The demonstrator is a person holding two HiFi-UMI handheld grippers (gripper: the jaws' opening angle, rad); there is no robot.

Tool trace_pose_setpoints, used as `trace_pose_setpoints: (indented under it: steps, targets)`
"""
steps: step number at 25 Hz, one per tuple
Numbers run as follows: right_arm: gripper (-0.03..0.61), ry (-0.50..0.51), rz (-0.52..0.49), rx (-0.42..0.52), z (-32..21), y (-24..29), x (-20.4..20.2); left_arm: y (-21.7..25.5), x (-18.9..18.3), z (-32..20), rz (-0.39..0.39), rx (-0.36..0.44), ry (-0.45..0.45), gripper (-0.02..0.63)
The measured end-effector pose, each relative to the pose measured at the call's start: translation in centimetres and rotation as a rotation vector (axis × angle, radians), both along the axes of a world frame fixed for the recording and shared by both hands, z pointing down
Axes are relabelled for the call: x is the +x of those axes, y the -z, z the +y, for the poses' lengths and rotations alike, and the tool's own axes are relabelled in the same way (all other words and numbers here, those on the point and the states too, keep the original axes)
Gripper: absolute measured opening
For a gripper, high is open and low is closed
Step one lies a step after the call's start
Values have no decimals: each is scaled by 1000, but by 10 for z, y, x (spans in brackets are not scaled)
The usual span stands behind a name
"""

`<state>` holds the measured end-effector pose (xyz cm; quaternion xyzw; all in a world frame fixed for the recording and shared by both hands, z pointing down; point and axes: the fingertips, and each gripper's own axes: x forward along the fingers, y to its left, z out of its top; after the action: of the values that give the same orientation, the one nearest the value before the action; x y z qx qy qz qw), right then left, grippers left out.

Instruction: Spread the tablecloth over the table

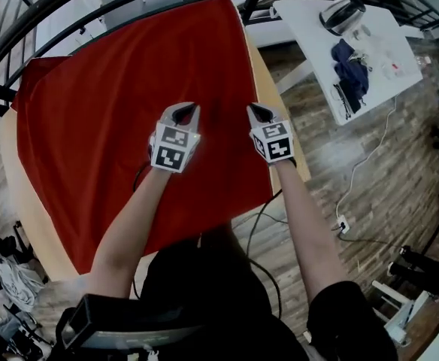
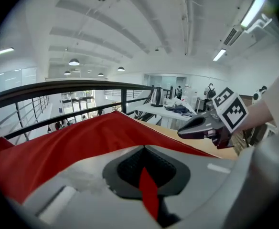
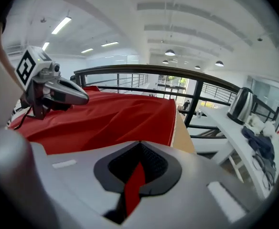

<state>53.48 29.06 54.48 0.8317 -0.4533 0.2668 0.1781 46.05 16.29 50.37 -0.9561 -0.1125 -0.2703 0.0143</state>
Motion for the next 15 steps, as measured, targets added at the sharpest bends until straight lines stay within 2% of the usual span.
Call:
trace_pose_setpoints:
  steps: [4, 7, 12, 15]
  targets:
    - [11, -137, -10, 33, 46, -4, -62, -7, -54, 33, -20, -24, -31, 6]
    - [9, -207, -10, 15, 73, -12, -101, -15, -92, 55, -53, -44, -52, 6]
    - [12, -317, -43, -20, 110, -32, -139, -25, -140, 83, -82, -38, -98, 6]
    - [103, -384, -84, -6, 133, -36, -156, -36, -163, 106, -106, -17, -135, 6]
